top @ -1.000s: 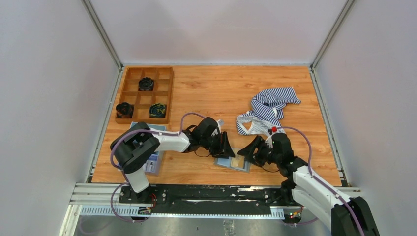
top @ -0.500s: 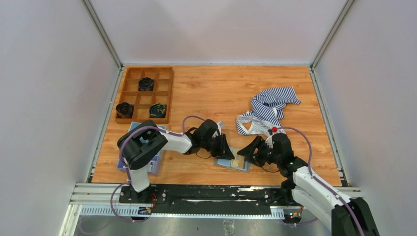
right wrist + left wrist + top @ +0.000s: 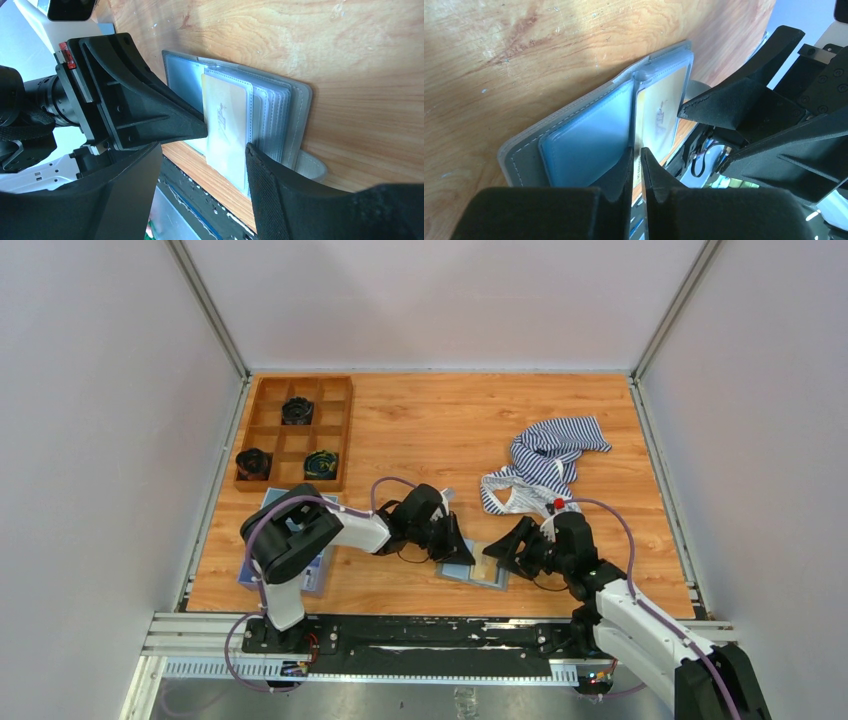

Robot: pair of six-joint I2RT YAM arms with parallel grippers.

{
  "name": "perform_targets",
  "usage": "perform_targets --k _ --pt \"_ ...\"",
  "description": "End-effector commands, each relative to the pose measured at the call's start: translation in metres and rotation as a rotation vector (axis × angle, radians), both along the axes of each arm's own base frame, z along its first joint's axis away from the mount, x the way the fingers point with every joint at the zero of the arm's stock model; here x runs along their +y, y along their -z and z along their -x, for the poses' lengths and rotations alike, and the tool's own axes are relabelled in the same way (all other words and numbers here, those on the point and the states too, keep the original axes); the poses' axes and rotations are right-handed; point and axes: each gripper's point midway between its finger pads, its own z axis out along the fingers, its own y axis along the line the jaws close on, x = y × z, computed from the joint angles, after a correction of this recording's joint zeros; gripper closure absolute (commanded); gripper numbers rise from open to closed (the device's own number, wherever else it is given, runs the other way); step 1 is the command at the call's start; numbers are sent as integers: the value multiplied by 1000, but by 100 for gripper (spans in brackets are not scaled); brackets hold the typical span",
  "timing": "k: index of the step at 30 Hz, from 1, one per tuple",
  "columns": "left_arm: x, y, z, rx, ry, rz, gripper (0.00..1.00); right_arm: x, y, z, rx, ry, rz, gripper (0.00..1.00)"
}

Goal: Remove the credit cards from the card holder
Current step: Remove the credit card from the card holder.

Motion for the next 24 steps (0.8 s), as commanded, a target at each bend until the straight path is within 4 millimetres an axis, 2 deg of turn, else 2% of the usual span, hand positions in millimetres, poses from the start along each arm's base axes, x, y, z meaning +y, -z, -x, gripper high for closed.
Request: perform_targets --k 1,5,9,15,24 --pt "-14 -13 0 -13 21 80 90 -9 28 18 87 0 65 33" --pt "-14 -11 -1 -5 8 81 100 -9 30 18 91 0 68 33" --pt "-3 -9 -4 -13 -19 68 100 -10 32 20 99 2 73 34" --pt "27 -3 -8 -12 -69 45 100 -12 37 22 110 3 84 33" --pt "38 -17 -4 -33 -81 70 100 -13 40 24 124 2 91 34"
